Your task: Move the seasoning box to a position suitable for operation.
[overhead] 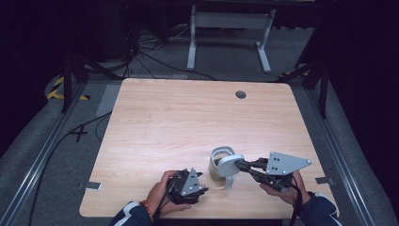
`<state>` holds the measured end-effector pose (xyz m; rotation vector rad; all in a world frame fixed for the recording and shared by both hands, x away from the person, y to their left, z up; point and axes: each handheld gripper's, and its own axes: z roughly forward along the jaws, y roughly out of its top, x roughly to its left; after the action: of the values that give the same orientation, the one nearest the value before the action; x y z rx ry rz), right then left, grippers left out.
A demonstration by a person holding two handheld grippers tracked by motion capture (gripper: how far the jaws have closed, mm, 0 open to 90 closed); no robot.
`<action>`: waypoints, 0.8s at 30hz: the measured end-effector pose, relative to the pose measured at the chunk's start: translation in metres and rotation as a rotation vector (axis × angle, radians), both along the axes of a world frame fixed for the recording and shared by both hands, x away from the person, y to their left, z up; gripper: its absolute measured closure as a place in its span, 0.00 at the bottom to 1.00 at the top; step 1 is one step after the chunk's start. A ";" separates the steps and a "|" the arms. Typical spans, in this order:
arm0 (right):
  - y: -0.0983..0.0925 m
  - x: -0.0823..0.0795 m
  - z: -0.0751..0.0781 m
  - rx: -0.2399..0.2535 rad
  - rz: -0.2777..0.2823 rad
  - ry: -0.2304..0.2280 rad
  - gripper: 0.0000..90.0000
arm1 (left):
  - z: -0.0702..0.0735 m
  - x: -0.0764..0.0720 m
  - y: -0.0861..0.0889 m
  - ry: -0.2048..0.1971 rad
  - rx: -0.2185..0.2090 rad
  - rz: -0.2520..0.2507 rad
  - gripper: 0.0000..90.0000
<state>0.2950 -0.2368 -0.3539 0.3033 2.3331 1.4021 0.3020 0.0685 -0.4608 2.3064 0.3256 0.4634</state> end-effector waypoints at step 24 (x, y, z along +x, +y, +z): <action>0.005 0.023 -0.009 -0.020 -0.035 0.021 1.00 | -0.020 0.040 0.126 0.223 -0.115 0.354 0.22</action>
<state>0.3179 -0.2313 -0.3629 0.3531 2.3454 1.3641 0.3422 0.1948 -0.4809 2.1957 0.8565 0.3470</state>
